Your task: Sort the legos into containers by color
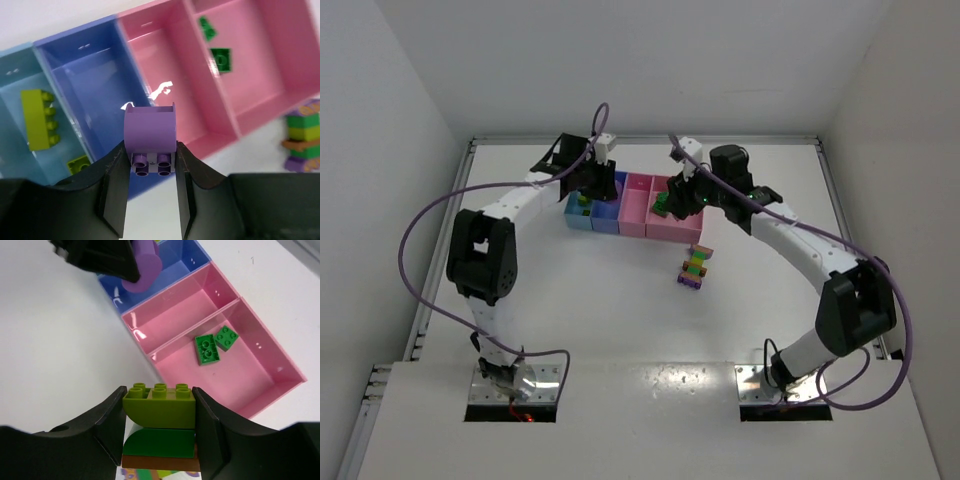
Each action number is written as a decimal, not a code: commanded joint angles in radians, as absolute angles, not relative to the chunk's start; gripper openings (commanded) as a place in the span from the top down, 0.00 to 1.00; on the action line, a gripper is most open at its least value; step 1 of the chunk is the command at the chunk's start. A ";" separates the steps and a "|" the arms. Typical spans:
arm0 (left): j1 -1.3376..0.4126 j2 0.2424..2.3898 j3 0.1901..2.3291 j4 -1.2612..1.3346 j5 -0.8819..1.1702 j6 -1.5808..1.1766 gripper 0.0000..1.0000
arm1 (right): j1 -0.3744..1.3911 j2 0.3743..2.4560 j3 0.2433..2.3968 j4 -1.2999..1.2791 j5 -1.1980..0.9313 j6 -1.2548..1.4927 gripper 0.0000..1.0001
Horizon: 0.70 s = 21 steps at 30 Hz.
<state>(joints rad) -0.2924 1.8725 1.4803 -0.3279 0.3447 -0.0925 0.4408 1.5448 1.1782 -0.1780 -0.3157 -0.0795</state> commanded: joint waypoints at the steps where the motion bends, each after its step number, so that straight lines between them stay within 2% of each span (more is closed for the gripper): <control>1: -0.302 1.893 1.549 -0.291 0.210 -0.156 0.77 | 0.402 1.513 1.207 -0.091 -0.461 0.133 0.87; 2: -0.302 1.905 1.549 -0.291 0.181 -0.156 0.76 | 0.382 1.523 1.207 -0.081 -0.485 0.205 0.87; 5: -0.313 1.914 1.559 -0.291 0.164 -0.156 0.62 | 0.359 1.523 1.195 -0.028 -0.564 0.311 0.87; 6: -0.324 1.914 1.559 -0.291 0.149 -0.156 0.44 | 0.347 1.534 1.195 0.001 -0.587 0.380 0.87; 7: -0.324 1.914 1.559 -0.291 0.149 -0.156 0.36 | 0.347 1.534 1.172 0.018 -0.598 0.415 0.87; 10: -0.324 1.841 1.485 -0.208 0.213 -0.166 0.19 | 0.324 1.543 1.144 0.086 -0.618 0.556 0.87; 12: -0.314 1.749 1.324 -0.093 0.259 -0.207 0.15 | 0.314 1.554 1.134 0.112 -0.618 0.645 0.87; 13: -0.314 1.658 1.275 -0.004 0.259 -0.222 0.08 | 0.314 1.565 1.134 0.121 -0.618 0.667 0.87; 17: -0.314 1.510 1.155 0.025 0.333 -0.335 0.06 | 0.314 1.574 1.143 0.103 -0.551 0.770 0.90; 21: -0.385 1.364 1.051 0.034 0.351 -0.425 0.06 | 0.327 1.595 1.187 0.035 -0.393 0.906 0.93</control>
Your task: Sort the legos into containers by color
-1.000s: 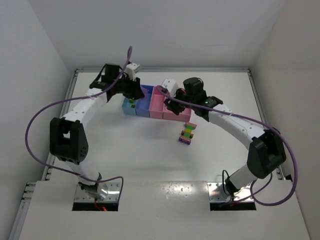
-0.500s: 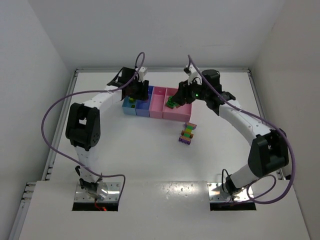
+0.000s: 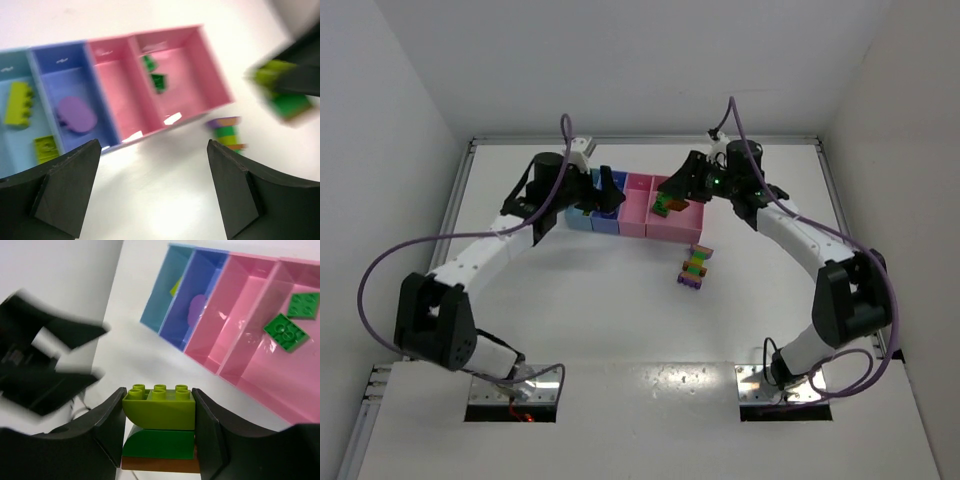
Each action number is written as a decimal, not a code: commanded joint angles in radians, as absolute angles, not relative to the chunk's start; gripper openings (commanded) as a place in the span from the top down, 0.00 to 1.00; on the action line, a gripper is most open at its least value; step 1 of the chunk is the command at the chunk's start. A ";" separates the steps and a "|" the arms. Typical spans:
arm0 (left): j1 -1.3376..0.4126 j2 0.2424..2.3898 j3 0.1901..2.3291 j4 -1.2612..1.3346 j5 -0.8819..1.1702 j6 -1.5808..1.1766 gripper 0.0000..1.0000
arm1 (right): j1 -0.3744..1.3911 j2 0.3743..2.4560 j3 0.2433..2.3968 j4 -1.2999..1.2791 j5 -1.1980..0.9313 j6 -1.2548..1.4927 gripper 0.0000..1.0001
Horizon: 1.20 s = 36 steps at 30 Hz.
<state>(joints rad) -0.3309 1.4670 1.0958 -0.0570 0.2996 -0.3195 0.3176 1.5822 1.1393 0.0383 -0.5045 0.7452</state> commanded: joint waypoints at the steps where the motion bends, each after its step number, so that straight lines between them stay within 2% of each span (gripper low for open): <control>1: -0.400 1.341 1.042 0.034 0.332 -0.437 0.06 | 0.327 1.606 1.198 0.022 -0.370 0.964 0.93; 6: -0.509 1.264 1.020 0.012 0.233 -0.471 0.07 | 0.360 1.651 1.282 -0.072 -0.258 1.086 1.00; 11: -0.580 1.264 1.020 -0.038 0.147 -0.505 0.07 | 0.408 1.690 1.344 -0.159 -0.173 1.201 1.00; 17: -0.600 1.284 1.029 -0.012 0.057 -0.517 0.07 | 0.460 1.689 1.335 -0.160 -0.152 1.238 1.00; 36: -0.600 1.381 1.081 0.058 0.037 -0.580 0.07 | 0.499 1.700 1.364 -0.150 -0.132 1.256 1.00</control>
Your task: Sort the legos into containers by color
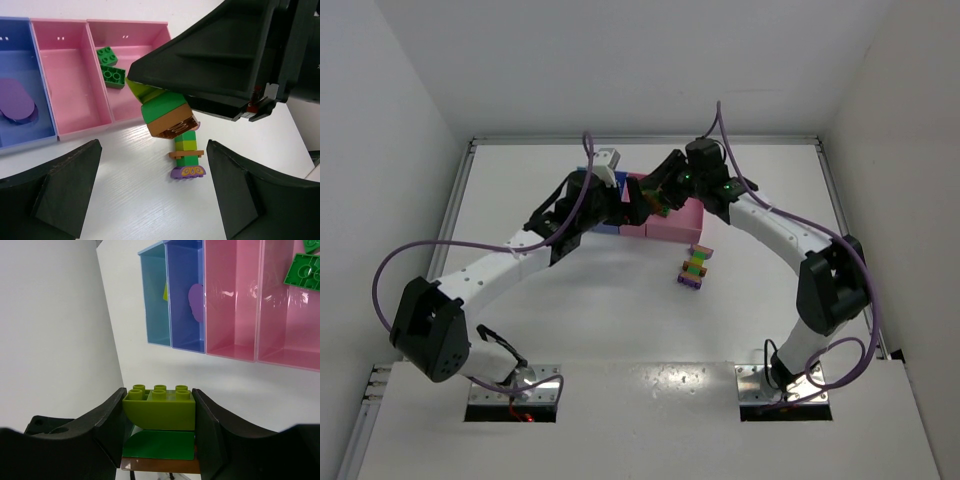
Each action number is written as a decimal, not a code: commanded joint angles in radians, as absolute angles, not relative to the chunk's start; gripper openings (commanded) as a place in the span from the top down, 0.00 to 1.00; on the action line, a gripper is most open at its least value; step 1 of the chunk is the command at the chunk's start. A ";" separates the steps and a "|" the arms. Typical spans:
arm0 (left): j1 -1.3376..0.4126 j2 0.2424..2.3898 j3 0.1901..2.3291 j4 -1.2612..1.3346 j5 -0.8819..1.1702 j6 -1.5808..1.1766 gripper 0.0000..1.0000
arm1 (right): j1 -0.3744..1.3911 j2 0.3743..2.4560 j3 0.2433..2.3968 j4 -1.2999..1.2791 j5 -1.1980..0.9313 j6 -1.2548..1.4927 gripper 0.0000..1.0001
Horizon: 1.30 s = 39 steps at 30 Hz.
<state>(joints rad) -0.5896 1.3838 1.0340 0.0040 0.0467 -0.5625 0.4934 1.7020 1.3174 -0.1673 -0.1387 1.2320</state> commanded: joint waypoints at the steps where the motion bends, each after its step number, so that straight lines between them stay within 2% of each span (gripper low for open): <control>1: -0.600 1.381 1.081 0.058 0.046 -0.589 0.07 | 0.499 1.700 1.364 -0.141 -0.132 1.256 1.00; 8: -0.586 1.434 1.114 0.069 0.014 -0.620 0.07 | 0.499 1.720 1.396 -0.132 -0.152 1.266 1.00; 12: -0.586 1.463 1.147 0.078 -0.006 -0.630 0.13 | 0.508 1.729 1.396 -0.112 -0.161 1.276 1.00; 15: -0.586 1.483 1.147 0.078 -0.015 -0.640 0.22 | 0.508 1.729 1.396 -0.112 -0.161 1.276 1.00; 16: -0.586 1.483 1.157 0.078 -0.027 -0.640 0.30 | 0.508 1.729 1.396 -0.112 -0.161 1.276 1.00; 18: -0.586 1.483 1.157 0.078 -0.043 -0.640 0.39 | 0.508 1.729 1.396 -0.112 -0.161 1.276 1.00; 19: -0.577 1.492 1.157 0.078 -0.043 -0.640 0.49 | 0.508 1.729 1.396 -0.112 -0.161 1.285 1.00; 22: -0.577 1.493 1.166 0.078 -0.034 -0.640 0.67 | 0.508 1.720 1.376 -0.112 -0.170 1.285 1.00; 29: -0.577 1.428 1.075 0.060 0.060 -0.629 0.88 | 0.480 1.720 1.376 -0.112 -0.161 1.276 1.00; 39: -0.568 1.200 0.922 -0.075 0.077 -0.531 0.91 | 0.426 1.692 1.330 -0.075 -0.143 1.181 1.00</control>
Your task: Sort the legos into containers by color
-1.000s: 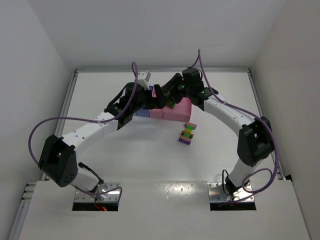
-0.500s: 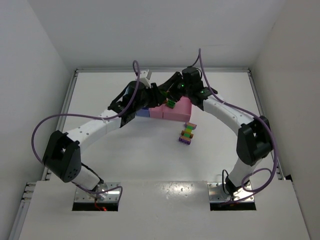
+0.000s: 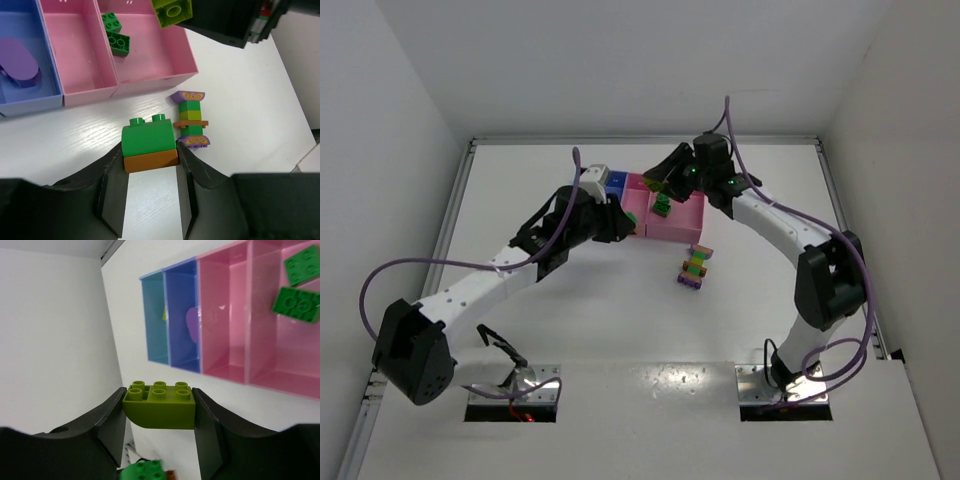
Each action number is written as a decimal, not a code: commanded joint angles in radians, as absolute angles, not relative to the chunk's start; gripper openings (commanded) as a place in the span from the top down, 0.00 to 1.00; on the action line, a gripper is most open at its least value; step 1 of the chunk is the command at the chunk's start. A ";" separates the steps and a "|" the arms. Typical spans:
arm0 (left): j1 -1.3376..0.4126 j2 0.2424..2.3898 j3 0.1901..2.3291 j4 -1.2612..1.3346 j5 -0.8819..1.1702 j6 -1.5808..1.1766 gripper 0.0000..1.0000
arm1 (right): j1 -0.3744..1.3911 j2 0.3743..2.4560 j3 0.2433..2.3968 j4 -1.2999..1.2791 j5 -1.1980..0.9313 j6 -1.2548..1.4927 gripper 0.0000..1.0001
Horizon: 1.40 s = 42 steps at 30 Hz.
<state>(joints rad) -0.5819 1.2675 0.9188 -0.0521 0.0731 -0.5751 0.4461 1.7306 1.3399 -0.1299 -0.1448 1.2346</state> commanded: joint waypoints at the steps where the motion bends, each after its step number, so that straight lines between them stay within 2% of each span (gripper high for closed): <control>1: -0.568 1.189 0.922 -0.084 0.068 -0.513 0.91 | 0.417 1.681 1.315 -0.063 -0.161 1.154 1.00; 5: -0.494 1.149 0.922 -0.120 0.003 -0.503 0.91 | 0.429 1.672 1.276 0.040 -0.250 0.969 1.00; 9: -0.370 1.140 0.942 -0.120 -0.008 -0.538 0.91 | 0.477 1.756 1.330 0.057 -0.297 0.824 1.00; 19: -0.039 1.088 0.942 -0.130 0.161 -0.595 0.90 | 0.601 2.138 1.779 0.077 -0.396 0.614 1.00; 28: 0.121 1.088 0.969 -0.195 0.302 -0.595 0.90 | 0.684 2.313 1.939 0.058 -0.382 0.459 0.94; 32: 0.155 1.098 0.988 -0.215 0.341 -0.577 0.90 | 0.693 2.358 1.967 0.058 -0.359 0.420 0.84; 34: 0.164 1.111 0.997 -0.215 0.370 -0.557 0.90 | 0.703 2.373 2.002 0.045 -0.341 0.402 0.70; 35: 0.164 1.120 1.006 -0.225 0.379 -0.557 0.90 | 0.703 2.391 2.014 0.035 -0.341 0.388 0.67; 39: 0.164 1.138 1.015 -0.225 0.379 -0.548 0.90 | 0.712 2.402 2.026 0.021 -0.256 0.370 0.66; 40: 0.164 1.138 1.015 -0.225 0.393 -0.548 0.90 | 0.712 2.402 2.036 0.021 -0.241 0.350 0.63; 41: 0.164 1.150 1.015 -0.225 0.409 -0.548 0.90 | 0.712 2.402 2.036 0.021 -0.218 0.338 0.57; 42: 0.164 1.160 1.015 -0.225 0.410 -0.548 0.90 | 0.712 2.402 2.048 0.008 -0.204 0.328 0.41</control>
